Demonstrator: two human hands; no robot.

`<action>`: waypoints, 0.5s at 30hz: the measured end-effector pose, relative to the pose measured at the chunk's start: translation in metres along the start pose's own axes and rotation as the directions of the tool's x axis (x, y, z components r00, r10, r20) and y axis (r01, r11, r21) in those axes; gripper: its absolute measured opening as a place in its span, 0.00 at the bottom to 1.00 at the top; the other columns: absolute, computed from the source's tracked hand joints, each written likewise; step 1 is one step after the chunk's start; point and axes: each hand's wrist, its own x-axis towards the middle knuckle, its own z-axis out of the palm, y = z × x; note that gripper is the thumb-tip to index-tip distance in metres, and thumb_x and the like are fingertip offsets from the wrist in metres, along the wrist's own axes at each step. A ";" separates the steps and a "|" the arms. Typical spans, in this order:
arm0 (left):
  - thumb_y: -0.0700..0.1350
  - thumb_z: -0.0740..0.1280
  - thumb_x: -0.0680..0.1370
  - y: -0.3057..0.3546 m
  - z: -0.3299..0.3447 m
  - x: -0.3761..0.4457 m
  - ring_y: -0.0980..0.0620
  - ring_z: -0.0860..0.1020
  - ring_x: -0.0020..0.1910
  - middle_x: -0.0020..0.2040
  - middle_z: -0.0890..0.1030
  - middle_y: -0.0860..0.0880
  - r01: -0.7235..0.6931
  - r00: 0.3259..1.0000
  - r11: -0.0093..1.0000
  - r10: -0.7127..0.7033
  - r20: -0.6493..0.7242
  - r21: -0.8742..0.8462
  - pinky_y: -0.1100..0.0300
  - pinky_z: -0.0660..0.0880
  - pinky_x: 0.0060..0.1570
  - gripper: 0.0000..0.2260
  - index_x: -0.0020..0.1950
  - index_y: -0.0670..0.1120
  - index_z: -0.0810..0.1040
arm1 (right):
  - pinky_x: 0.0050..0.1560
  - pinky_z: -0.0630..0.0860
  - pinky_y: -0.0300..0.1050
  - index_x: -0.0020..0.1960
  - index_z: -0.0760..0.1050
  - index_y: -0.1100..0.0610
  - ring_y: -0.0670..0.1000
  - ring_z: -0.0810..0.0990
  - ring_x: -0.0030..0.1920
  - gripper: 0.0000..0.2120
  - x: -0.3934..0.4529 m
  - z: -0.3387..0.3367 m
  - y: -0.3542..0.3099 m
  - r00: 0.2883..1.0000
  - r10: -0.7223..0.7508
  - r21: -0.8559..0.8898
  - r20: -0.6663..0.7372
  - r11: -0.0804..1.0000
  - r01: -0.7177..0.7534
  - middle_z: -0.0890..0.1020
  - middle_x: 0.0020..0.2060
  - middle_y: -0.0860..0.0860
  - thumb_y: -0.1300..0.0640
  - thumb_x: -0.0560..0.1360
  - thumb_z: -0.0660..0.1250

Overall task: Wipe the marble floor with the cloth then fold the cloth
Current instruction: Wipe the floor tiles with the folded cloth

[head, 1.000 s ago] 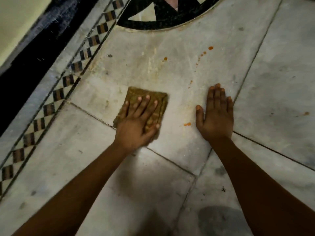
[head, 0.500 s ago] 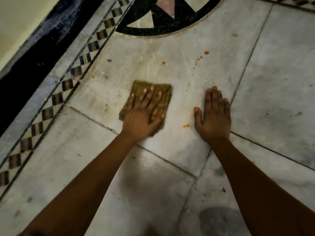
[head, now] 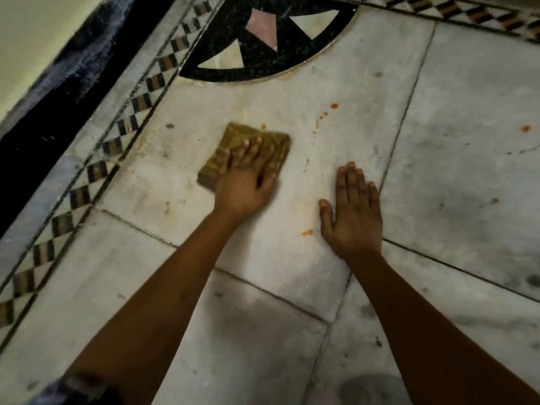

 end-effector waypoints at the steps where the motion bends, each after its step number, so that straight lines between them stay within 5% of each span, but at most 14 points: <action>1: 0.61 0.45 0.74 0.000 0.001 -0.023 0.49 0.52 0.76 0.76 0.58 0.49 -0.025 1.000 1.000 0.025 -0.009 0.004 0.55 0.41 0.71 0.31 0.75 0.52 0.60 | 0.73 0.48 0.51 0.75 0.54 0.62 0.56 0.56 0.75 0.33 0.000 0.000 0.000 1.000 0.003 0.001 0.004 1.000 -0.003 0.57 0.75 0.59 0.44 0.76 0.46; 4: 0.59 0.44 0.74 -0.007 0.002 -0.038 0.49 0.54 0.76 0.76 0.59 0.49 -0.006 1.000 0.998 0.007 -0.007 0.066 0.54 0.43 0.71 0.30 0.75 0.52 0.60 | 0.73 0.49 0.52 0.75 0.54 0.62 0.57 0.56 0.75 0.33 0.000 0.000 0.000 1.000 0.010 0.002 0.000 1.000 -0.010 0.58 0.75 0.59 0.44 0.76 0.46; 10: 0.52 0.50 0.81 0.001 -0.012 0.075 0.49 0.52 0.76 0.77 0.55 0.49 0.125 0.991 0.986 -0.130 0.038 0.109 0.49 0.45 0.73 0.22 0.76 0.52 0.56 | 0.74 0.49 0.52 0.76 0.53 0.61 0.56 0.55 0.75 0.33 -0.001 0.001 0.001 1.000 0.009 0.014 0.003 1.000 -0.009 0.56 0.75 0.58 0.44 0.76 0.46; 15: 0.53 0.49 0.78 0.001 -0.002 -0.003 0.47 0.57 0.75 0.75 0.62 0.46 -0.081 0.997 0.995 0.082 -0.014 0.050 0.51 0.47 0.72 0.24 0.74 0.49 0.62 | 0.73 0.47 0.51 0.75 0.54 0.62 0.56 0.55 0.75 0.33 0.000 0.001 0.001 1.000 0.004 0.018 -0.002 1.000 -0.004 0.57 0.75 0.59 0.44 0.76 0.46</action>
